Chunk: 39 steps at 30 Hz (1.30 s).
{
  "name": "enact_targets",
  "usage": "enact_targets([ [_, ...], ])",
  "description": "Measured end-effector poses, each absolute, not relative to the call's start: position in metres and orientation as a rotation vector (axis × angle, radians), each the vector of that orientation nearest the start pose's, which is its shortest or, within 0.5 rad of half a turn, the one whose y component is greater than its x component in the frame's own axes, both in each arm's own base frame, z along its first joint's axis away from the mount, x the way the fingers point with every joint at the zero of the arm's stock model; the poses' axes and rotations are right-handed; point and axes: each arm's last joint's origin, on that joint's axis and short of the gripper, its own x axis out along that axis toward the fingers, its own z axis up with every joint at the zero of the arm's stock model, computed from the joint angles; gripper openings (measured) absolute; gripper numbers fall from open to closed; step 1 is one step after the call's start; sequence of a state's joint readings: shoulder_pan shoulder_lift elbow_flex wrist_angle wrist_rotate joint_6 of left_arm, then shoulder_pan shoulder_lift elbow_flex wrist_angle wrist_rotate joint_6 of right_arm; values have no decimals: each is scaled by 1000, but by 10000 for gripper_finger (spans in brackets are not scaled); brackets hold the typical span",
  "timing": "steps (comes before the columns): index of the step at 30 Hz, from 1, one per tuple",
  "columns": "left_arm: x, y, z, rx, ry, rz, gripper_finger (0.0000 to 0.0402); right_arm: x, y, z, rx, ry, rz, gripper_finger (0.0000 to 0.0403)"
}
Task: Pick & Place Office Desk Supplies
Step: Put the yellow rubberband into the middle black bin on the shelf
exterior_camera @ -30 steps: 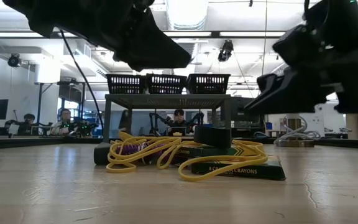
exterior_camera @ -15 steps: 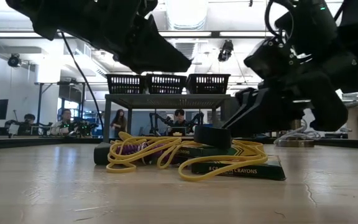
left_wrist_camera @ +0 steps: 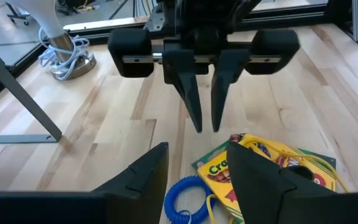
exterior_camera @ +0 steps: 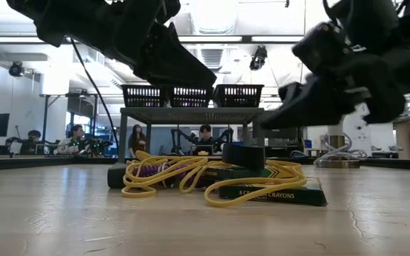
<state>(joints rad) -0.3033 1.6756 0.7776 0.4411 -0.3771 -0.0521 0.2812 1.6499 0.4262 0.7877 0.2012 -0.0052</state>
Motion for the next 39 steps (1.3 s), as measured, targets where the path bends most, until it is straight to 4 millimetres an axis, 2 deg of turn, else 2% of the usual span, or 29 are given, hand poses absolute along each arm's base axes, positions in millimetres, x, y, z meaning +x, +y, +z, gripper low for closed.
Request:
enact_targets([
  [7,320,-89,169,96,436,85,165,249,66,106,-92,466,72,59],
  [26,320,-87,168,25,443,85,165,252,67,109,-133,453,80,59],
  [30,324,-89,157,70,465,53,165,252,67,109,-143,453,77,59],
  [35,324,-91,137,75,606,3,165,252,67,109,-142,452,75,59],
  [39,318,-89,145,36,775,59,165,252,67,109,-140,453,74,59],
])
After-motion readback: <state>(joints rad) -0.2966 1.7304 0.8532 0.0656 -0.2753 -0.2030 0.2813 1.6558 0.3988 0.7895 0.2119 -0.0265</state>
